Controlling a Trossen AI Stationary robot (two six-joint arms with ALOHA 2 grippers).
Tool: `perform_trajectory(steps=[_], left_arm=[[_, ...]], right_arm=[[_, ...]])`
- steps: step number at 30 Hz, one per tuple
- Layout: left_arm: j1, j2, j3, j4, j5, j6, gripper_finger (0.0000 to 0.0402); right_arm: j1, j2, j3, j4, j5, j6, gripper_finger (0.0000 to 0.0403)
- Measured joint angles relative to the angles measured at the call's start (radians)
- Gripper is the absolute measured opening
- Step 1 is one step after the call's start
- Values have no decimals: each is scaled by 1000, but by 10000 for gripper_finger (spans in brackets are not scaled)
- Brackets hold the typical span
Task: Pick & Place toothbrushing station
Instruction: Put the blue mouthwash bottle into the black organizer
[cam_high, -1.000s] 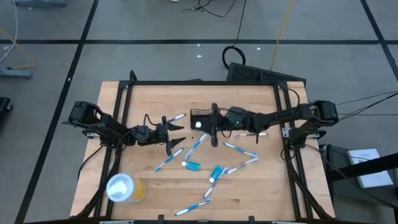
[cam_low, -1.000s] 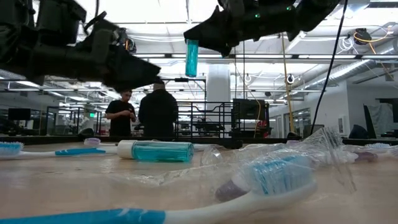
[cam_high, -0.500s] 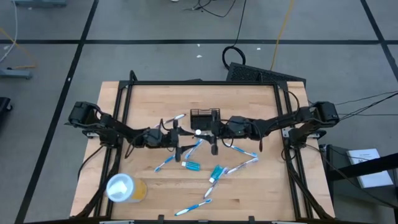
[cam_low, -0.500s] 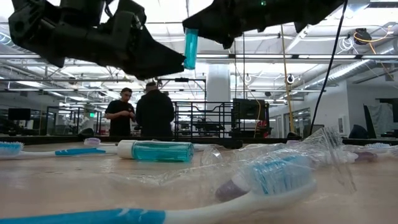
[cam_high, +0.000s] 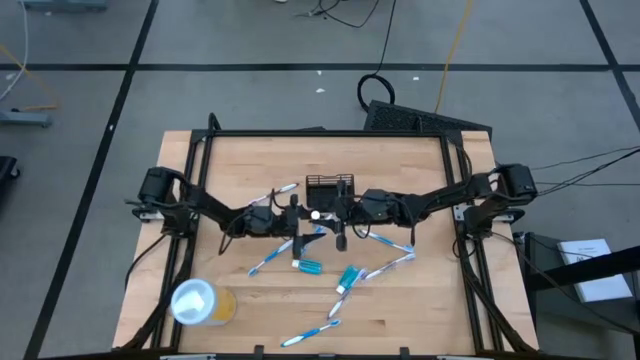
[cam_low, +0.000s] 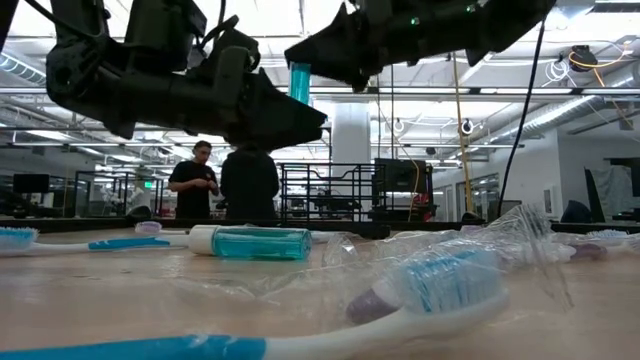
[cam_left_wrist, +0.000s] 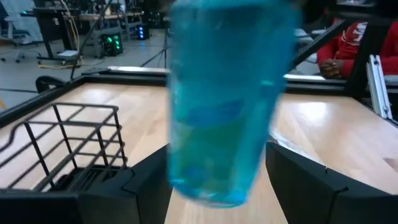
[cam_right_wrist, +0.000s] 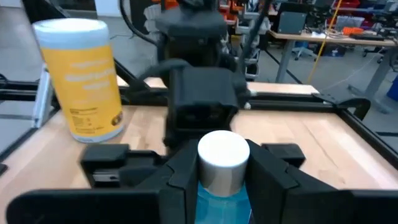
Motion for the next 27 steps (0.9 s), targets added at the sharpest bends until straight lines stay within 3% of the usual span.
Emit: perform_trajectory(steps=[18, 22, 27], left_arm=[[6, 0, 3, -14, 0, 7, 246], [6, 0, 3, -15, 0, 14, 210], [2, 0, 3, -14, -2, 29, 125]], right_arm=[[-6, 49, 0, 38, -4, 10, 89], [-6, 48, 0, 50, -29, 16, 89], [-6, 49, 0, 44, -27, 16, 89]])
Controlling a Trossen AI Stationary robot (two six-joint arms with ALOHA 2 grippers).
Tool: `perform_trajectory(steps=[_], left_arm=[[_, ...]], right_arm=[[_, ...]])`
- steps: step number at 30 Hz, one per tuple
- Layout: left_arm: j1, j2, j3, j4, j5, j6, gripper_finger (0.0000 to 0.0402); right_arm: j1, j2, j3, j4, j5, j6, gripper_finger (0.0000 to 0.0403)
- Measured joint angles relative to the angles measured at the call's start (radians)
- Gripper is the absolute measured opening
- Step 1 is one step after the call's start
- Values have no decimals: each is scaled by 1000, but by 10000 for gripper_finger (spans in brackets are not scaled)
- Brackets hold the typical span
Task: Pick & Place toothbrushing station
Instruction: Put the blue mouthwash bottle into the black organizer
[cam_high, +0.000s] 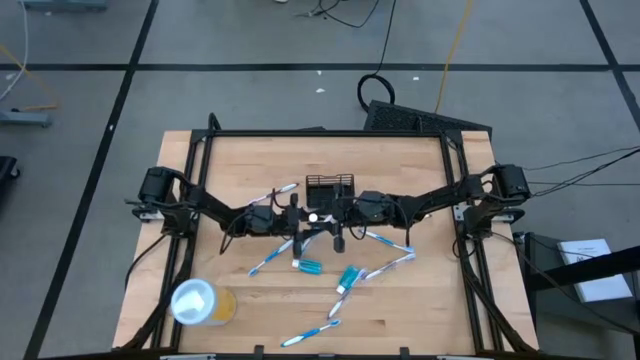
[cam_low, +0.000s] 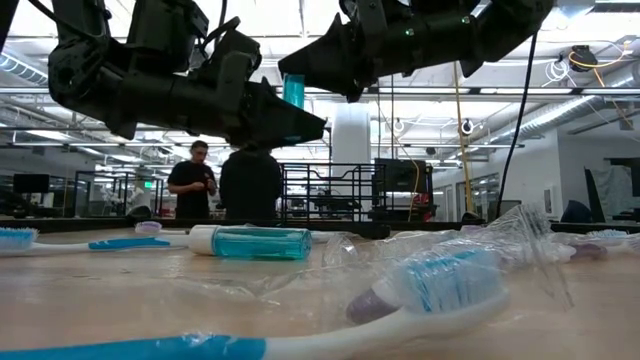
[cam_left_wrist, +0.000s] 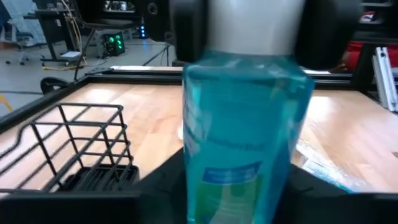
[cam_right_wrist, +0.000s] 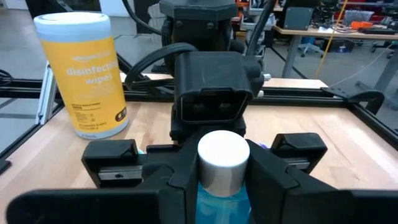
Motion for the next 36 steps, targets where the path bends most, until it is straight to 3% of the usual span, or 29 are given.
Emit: perform_trajectory(steps=[12, 18, 21, 25, 28, 32, 36], left_arm=[[-7, 0, 0, -15, -20, 14, 120], [-6, 0, 4, -25, -20, 10, 119], [-6, 0, 4, -26, -16, 11, 117], [-7, 1, -3, -35, -11, 6, 116], [-6, -1, -1, -16, -10, 6, 116], [-4, -1, -2, -25, 11, 10, 116], [-4, -1, -2, -20, 11, 10, 116]], right_arm=[[-1, -1, 1, -43, -4, 3, 89], [-3, -61, 7, -207, 5, -4, 89], [-2, -110, 45, -364, 21, -8, 102], [-14, -136, 182, -681, 20, 0, 185], [-19, -139, 287, -839, 24, -13, 226], [-31, -140, 420, -1024, 18, -38, 233], [-77, -135, 562, -1271, -85, -9, 212]])
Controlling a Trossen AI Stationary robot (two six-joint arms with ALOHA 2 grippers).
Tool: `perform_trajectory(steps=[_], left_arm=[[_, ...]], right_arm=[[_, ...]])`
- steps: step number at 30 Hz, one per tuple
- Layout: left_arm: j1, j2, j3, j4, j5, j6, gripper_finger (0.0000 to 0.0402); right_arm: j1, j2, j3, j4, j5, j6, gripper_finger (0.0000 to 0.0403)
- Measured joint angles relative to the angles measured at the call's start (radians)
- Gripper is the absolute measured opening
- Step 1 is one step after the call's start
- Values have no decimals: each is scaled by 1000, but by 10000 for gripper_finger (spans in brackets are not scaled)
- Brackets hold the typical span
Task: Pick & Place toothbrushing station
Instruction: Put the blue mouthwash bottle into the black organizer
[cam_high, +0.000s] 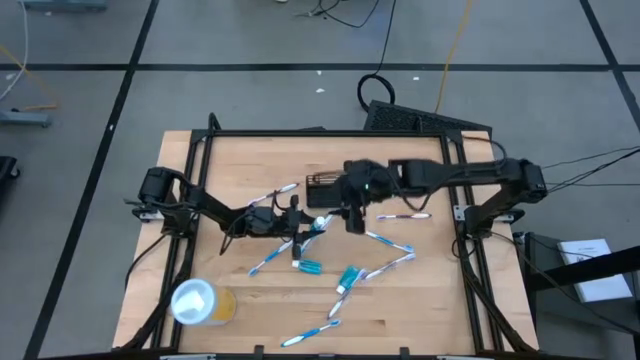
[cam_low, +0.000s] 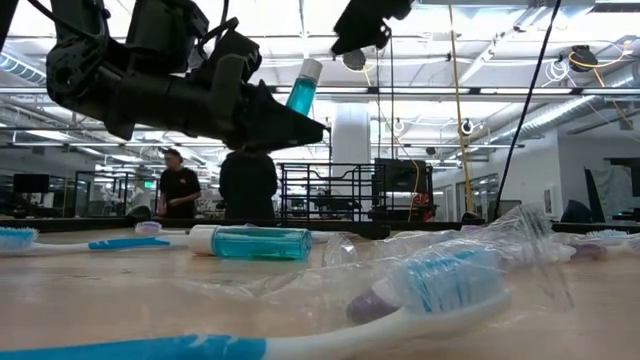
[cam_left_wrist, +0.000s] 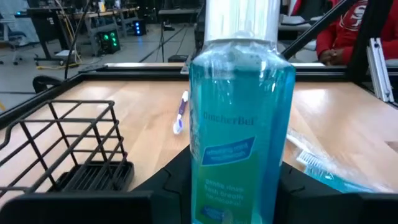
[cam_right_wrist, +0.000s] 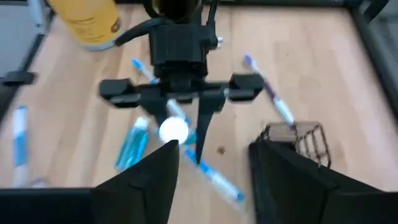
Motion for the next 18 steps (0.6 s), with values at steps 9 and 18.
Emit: perform_trajectory(steps=[9, 18], left_arm=[[8, 0, 0, -3, -4, -1, 116], [30, 0, 1, -9, 19, -7, 116]], right_arm=[[-42, 89, 109, -166, -185, 49, 185], [-15, 265, 294, -330, -205, 3, 185]])
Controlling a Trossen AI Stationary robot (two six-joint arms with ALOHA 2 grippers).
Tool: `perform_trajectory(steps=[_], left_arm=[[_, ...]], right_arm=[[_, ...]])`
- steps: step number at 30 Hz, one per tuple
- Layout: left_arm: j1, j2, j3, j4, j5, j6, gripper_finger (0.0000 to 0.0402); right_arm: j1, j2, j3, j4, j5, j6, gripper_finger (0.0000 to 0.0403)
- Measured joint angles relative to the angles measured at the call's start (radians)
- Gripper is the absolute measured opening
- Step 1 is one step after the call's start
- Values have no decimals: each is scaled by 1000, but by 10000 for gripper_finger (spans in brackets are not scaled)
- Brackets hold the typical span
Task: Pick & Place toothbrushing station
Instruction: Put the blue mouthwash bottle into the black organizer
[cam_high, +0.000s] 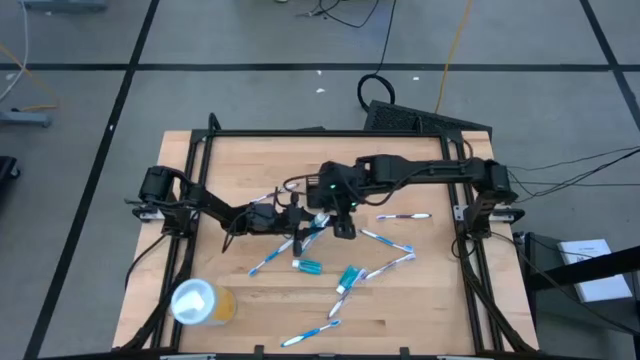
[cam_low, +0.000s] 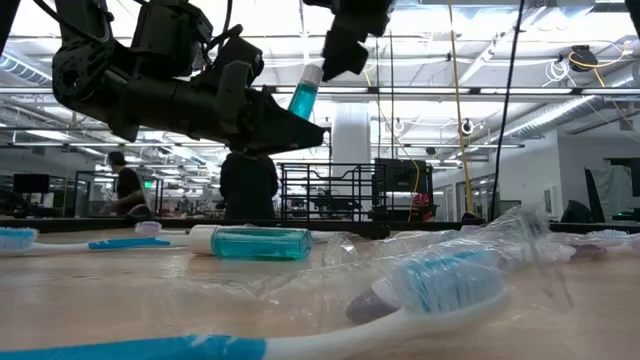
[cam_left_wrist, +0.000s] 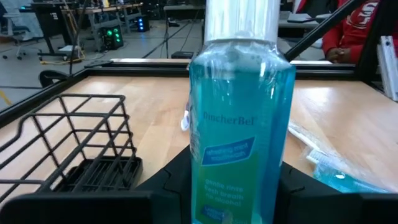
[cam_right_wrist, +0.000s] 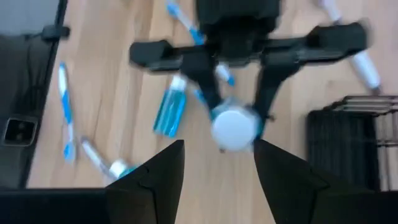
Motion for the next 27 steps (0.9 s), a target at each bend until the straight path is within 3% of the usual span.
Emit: perform_trajectory(steps=[7, 27], left_arm=[[4, 0, 0, -7, 3, 1, 116], [4, 1, 0, -8, 9, -3, 116]], right_arm=[[-1, 59, 110, -38, 2, -13, 185], [0, 94, 109, -37, 2, -33, 185]])
